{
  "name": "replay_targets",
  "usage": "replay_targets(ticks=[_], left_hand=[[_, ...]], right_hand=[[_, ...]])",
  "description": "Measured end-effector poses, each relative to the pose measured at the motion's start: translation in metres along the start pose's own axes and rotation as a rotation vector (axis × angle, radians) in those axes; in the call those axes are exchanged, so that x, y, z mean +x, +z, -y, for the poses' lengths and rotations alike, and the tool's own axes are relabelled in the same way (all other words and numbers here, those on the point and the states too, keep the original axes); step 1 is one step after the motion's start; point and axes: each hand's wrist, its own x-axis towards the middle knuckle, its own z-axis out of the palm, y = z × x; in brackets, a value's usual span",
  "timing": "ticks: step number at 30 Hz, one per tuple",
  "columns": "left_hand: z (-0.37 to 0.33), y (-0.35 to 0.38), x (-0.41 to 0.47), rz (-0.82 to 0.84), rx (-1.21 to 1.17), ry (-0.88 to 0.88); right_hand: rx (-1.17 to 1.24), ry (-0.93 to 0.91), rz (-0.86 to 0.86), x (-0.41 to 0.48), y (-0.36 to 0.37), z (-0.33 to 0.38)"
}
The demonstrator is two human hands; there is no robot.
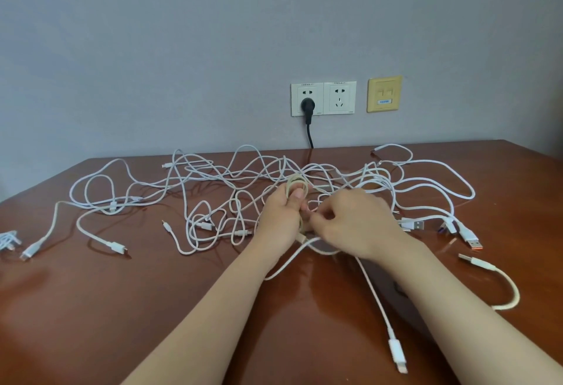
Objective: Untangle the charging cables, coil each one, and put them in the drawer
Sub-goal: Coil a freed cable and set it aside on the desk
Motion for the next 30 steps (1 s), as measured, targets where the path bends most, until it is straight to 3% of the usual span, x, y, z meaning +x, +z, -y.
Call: replay_targets(ticks=[3,5,10,18,22,24,27,30], left_hand=[[-0.002,0.001,-0.002,0.068,0.048,-0.017],[-0.005,0.004,-0.006,0.099,0.066,-0.009],[-0.007,0.004,-0.011,0.221,0.025,-0.009],[-0.013,-0.005,-0.015,0.510,-0.094,-0.268],[-0.017,-0.002,-0.014,0.396,-0.219,-0.275],[-0.019,-0.004,-0.009,0.319,-0.371,-0.248],[-0.017,-0.016,0.001,0.189,-0.653,-0.245],[-0.016,-0.027,0.003,0.181,-0.811,-0.263]], right_hand=[[0.248,0.055,-0.219,0.004,-0.001,-0.002],[0.365,0.023,-0.201,0.007,0.001,-0.004],[0.387,0.025,-0.209,0.012,0.008,-0.012],[0.306,0.028,-0.250,0.010,0.009,-0.016],[0.539,0.010,-0.265,0.013,0.010,-0.012],[0.687,0.026,-0.181,0.012,0.010,-0.009],[0.695,-0.019,0.072,0.010,0.016,-0.010],[0.678,-0.066,0.072,0.010,0.022,-0.011]])
